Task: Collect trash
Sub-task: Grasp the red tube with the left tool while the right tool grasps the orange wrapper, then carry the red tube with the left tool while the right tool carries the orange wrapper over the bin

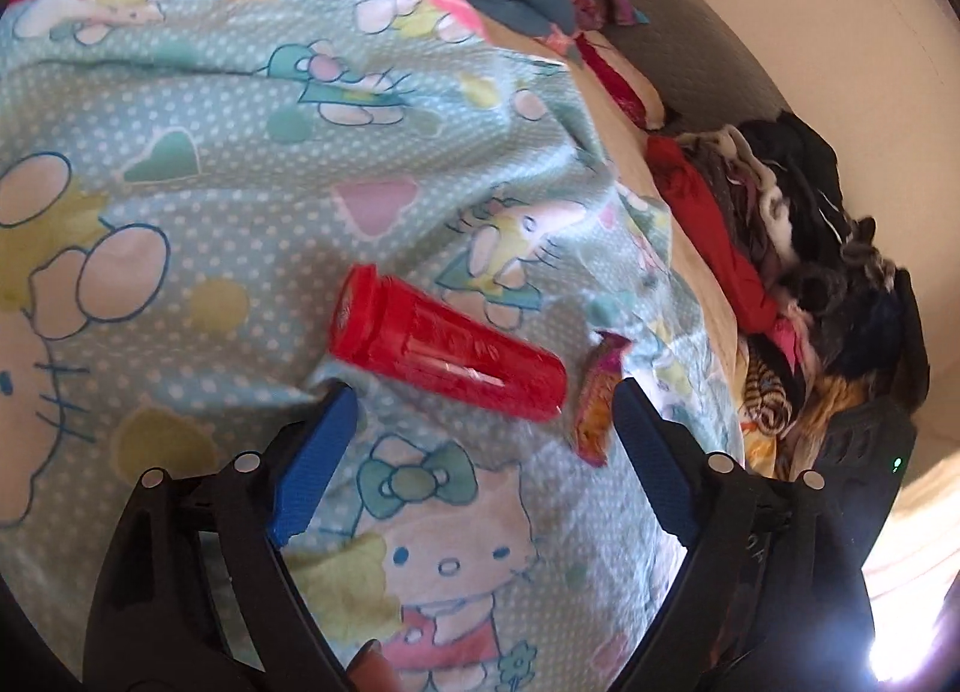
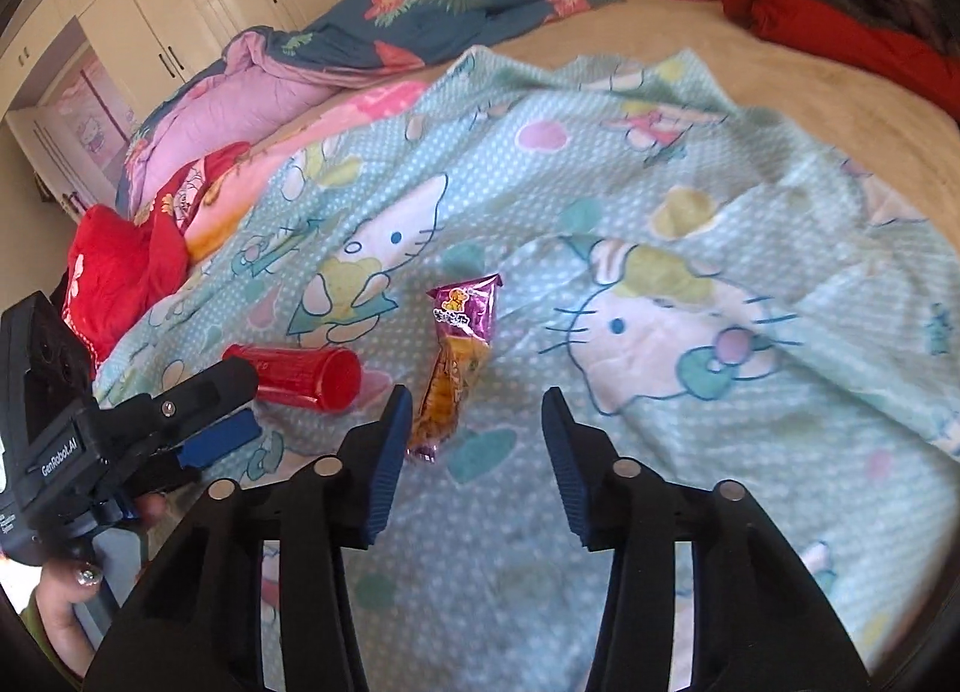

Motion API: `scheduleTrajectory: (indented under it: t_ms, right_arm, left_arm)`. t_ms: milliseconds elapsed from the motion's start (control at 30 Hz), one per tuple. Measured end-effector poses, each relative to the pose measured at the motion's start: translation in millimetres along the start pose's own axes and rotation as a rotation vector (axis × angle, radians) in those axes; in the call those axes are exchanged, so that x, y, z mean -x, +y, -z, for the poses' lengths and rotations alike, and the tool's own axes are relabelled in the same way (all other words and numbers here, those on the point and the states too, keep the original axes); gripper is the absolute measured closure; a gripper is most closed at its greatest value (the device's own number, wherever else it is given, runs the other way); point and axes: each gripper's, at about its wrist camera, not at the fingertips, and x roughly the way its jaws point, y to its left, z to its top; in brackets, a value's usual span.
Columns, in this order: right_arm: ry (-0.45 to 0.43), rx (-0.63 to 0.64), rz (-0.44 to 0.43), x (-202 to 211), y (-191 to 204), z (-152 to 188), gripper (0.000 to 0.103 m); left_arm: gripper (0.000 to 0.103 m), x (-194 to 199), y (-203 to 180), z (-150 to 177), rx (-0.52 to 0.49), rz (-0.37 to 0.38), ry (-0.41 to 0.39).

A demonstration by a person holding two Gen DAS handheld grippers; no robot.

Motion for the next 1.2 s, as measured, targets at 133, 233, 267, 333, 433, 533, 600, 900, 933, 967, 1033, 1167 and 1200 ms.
scheduleTrajectory:
  t_ms: [133, 233, 267, 333, 433, 533, 600, 900, 933, 967, 1033, 1167, 1200]
  right_arm:
    - [0.026, -0.032, -0.021, -17.5, -1.2, -1.1, 0.069]
    - [0.036, -0.054, -0.032, -26.4, -0.5, 0.7, 0.086]
    - [0.031, -0.057, -0.037, -25.3, 0.4, 2.0, 0.087]
    - [0.021, -0.049, -0.042, -19.3, 1.8, 4.8, 0.09]
    - [-0.014, -0.055, -0.033, 2.7, -2.7, 12.9, 0.092]
    - [-0.049, -0.081, -0.04, 24.9, -9.3, 19.4, 0.092]
    - [-0.073, -0.068, -0.022, 43.7, -13.5, 25.5, 0.092]
    - [-0.183, -0.046, 0.011, 109.9, -27.8, 39.7, 0.092]
    - [-0.193, -0.049, 0.019, 116.1, -30.7, 40.8, 0.092]
    - [-0.2, -0.053, 0.021, 120.7, -34.0, 41.8, 0.092]
    - [-0.215, -0.064, 0.026, 131.5, -41.7, 44.2, 0.092]
    - [-0.232, -0.079, 0.046, 152.3, -58.2, 54.9, 0.092]
    - [-0.235, -0.085, 0.049, 156.4, -61.7, 57.9, 0.092]
  left_arm:
    - [0.03, -8.3, 2.6, -10.4, 0.029, -0.002, -0.003]
    - [0.03, -14.8, 2.2, -14.9, 0.043, -0.012, -0.005]
    - [0.031, -17.0, 1.1, -15.7, 0.044, -0.02, -0.005]
    - [0.031, -20.9, -1.5, -17.7, 0.039, -0.032, -0.007]
    - [0.037, -25.7, -5.2, -19.2, 0.018, -0.067, -0.013]
    - [0.051, -30.7, -7.3, -19.0, -0.005, -0.126, -0.016]
    - [0.056, -31.1, -6.2, -20.0, -0.01, -0.141, -0.017]
    - [0.076, -5.4, -39.7, -2.1, -0.104, -0.122, -0.055]
    - [0.076, -3.4, -43.8, 0.2, -0.116, -0.116, -0.058]
    - [0.077, -0.9, -50.5, 3.5, -0.132, -0.104, -0.06]
    - [0.077, 3.8, -62.8, 9.7, -0.158, -0.088, -0.065]
    - [0.078, 10.0, -90.2, 24.8, -0.214, -0.064, -0.076]
    - [0.078, 10.8, -96.4, 28.0, -0.227, -0.059, -0.078]
